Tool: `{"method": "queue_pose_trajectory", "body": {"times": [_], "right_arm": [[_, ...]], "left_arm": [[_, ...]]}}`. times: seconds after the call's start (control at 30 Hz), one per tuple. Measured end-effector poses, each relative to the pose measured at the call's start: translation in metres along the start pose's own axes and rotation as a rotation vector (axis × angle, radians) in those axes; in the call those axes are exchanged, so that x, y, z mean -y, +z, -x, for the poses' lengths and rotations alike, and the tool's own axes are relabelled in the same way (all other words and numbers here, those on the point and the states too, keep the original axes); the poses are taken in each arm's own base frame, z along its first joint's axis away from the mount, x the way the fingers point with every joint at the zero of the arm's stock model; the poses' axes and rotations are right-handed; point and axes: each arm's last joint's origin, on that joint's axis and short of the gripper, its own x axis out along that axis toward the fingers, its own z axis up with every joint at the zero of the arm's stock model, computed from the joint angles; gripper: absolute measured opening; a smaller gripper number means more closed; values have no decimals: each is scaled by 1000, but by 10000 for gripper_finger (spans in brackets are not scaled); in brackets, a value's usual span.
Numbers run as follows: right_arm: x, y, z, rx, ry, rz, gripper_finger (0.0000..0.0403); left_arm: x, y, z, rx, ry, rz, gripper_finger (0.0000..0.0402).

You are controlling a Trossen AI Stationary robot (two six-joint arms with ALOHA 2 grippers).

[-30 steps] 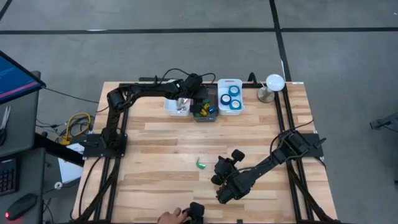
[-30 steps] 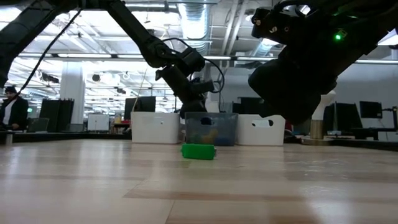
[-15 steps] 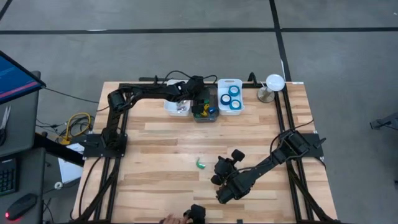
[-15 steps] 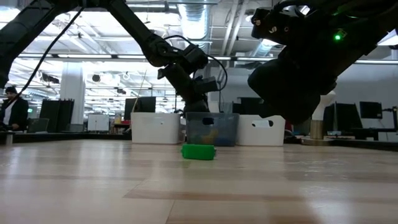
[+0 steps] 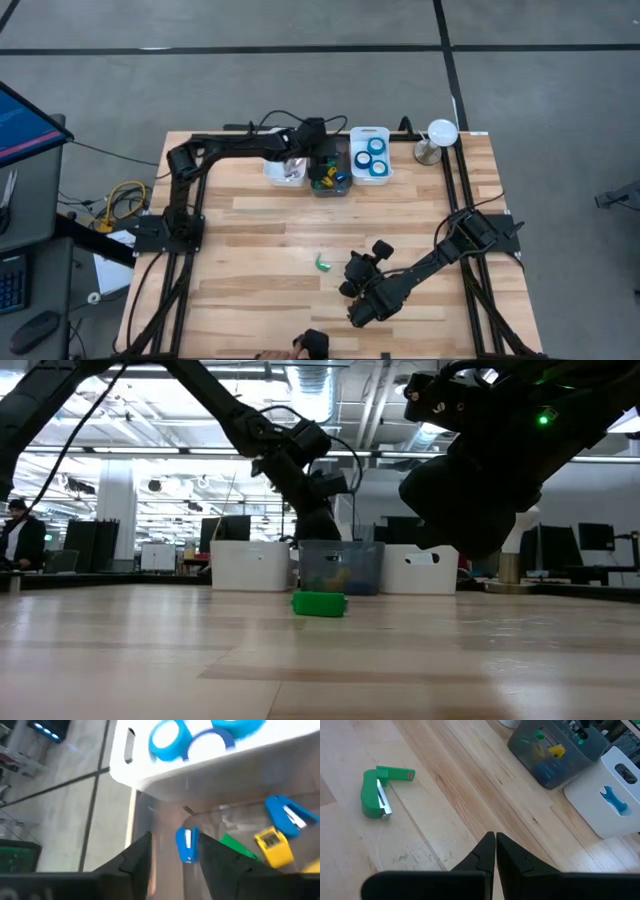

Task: Pick and place Stapler, Stapler remover, tape
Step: Put the green stapler into the black bin

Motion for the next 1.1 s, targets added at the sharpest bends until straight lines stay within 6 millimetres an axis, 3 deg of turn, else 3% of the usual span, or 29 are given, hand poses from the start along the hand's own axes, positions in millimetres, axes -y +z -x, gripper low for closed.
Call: {"method": "queue_pose_trajectory", "body": {"times": [0.2,0.37,0.5,0.6,0.8,0.97,1.1], "right_arm": [[0,0,0,0,1,-1,8],[-2,3,-3,4,12,-36,8],[-5,7,-6,11,31,-82,8],[-7,8,-6,18,45,-110,8],[-12,16,-13,18,87,-206,8],[-12,23,-22,0,98,-207,8],[-12,32,-30,-40,128,-184,8]], "left_arm": [[-10,8,26,-1,-2,8,188],[-20,18,75,9,-38,121,196],[-12,9,117,79,-171,301,191],[7,-5,144,125,-276,370,184],[64,-44,184,169,-384,451,172],[107,-69,206,289,-454,469,166],[128,-84,214,376,-490,487,163]]}}
